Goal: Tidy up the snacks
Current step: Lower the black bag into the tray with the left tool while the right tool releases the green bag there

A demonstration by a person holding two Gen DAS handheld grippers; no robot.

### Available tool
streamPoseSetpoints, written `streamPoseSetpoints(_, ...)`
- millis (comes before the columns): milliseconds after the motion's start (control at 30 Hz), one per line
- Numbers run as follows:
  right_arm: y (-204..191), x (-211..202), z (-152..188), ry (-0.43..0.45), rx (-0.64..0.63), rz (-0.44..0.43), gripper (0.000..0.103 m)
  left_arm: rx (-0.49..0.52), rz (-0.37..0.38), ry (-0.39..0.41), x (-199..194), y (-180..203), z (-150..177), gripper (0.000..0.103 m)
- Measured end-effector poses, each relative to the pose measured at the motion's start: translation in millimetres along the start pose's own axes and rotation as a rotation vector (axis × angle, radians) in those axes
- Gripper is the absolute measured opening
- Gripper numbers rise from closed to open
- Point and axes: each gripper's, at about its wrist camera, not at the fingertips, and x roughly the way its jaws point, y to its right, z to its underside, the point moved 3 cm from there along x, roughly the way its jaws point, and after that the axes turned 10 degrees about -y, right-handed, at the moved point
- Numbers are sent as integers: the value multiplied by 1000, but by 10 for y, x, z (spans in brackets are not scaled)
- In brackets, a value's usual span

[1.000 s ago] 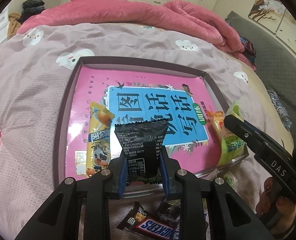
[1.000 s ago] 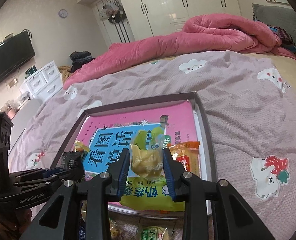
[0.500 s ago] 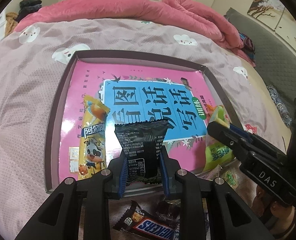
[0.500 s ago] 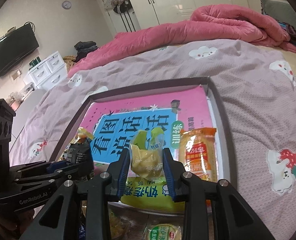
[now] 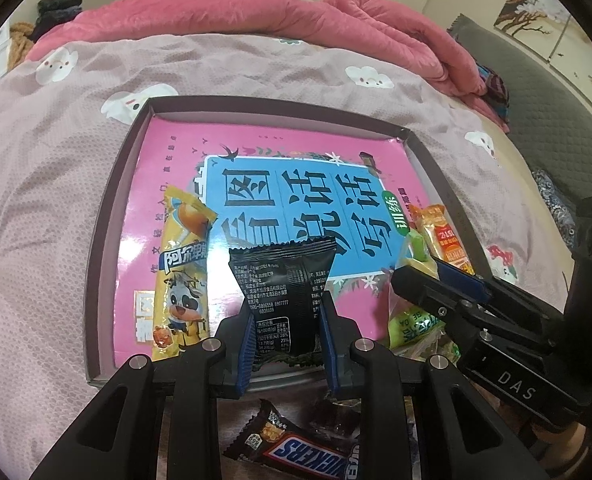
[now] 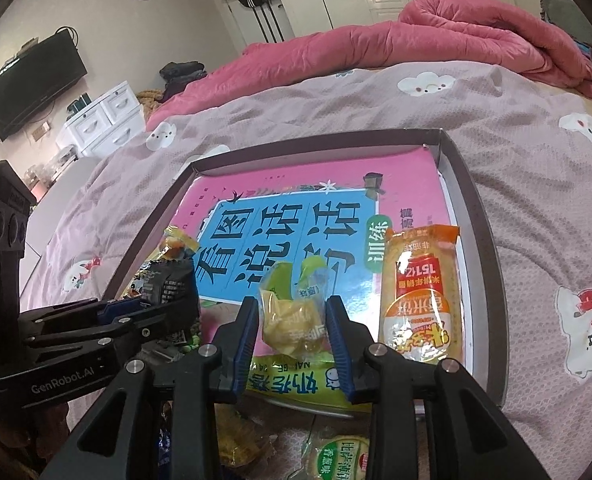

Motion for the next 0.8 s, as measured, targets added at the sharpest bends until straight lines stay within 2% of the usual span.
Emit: streamPoseSetpoints(800,95,-61,-11,-11,50,-27,38,1,19,-26,48,42,-1,31)
